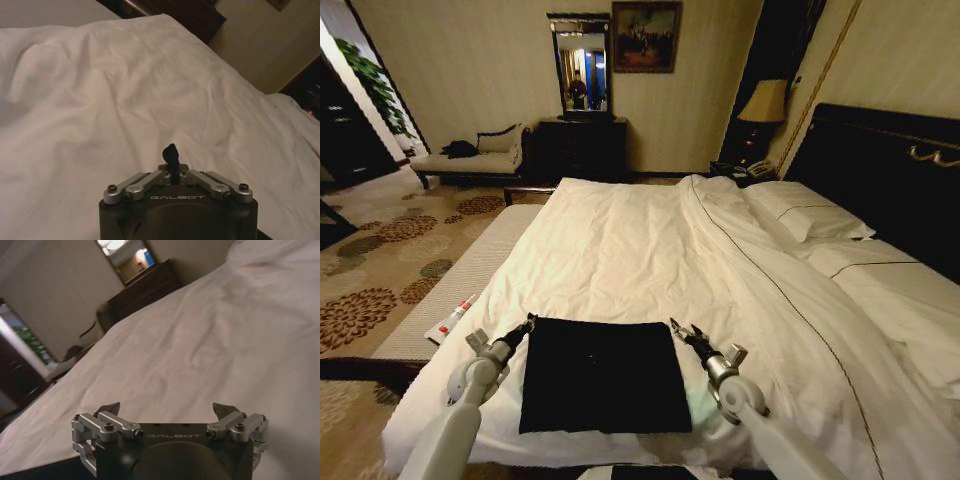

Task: Fold the clothes on the bed.

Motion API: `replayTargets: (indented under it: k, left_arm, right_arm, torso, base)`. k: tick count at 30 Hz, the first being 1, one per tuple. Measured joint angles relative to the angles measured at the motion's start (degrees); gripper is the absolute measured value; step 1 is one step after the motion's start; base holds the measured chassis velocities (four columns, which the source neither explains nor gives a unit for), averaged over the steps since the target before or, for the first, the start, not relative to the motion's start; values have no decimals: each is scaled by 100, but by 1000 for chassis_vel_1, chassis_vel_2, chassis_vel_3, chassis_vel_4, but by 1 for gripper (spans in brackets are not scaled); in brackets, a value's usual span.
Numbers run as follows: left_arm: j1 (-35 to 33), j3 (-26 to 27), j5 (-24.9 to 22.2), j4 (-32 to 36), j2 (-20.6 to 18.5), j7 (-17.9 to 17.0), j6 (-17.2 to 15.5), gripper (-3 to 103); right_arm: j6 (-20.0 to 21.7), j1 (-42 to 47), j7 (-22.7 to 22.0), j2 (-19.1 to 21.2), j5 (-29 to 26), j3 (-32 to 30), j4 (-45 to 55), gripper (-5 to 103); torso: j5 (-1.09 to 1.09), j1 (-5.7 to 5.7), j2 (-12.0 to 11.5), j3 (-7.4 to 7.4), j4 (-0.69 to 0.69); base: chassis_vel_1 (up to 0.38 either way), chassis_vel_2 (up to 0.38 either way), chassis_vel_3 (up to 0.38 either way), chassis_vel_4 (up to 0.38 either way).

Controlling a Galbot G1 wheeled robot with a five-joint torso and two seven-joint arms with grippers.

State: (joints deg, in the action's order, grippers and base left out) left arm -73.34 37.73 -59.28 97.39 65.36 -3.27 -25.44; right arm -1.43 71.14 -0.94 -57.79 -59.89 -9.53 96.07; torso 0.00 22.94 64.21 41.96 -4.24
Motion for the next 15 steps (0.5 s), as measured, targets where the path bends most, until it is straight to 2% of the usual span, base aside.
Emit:
replayTargets:
  k: [2, 7, 15]
  left_arm:
    - [-54, -20, 72, 32, 22, 13, 5, 2]
    - [-87, -33, 94, 105, 41, 16, 8, 2]
    - [-84, -41, 92, 159, 44, 16, 8, 2]
  right_arm:
    - [-4, -82, 407, -4, -49, 62, -229, 100]
    - [41, -271, 817, -72, -315, 175, -642, 100]
    - [211, -389, 1015, -86, -411, 289, -845, 100]
  torso:
    - [0, 0, 0, 0, -1]
    - [0, 0, 0, 0, -1]
    - [-1, 0, 0, 0, -2]
  base:
    - [0, 0, 0, 0]
    - [0, 0, 0, 0]
    - [0, 0, 0, 0]
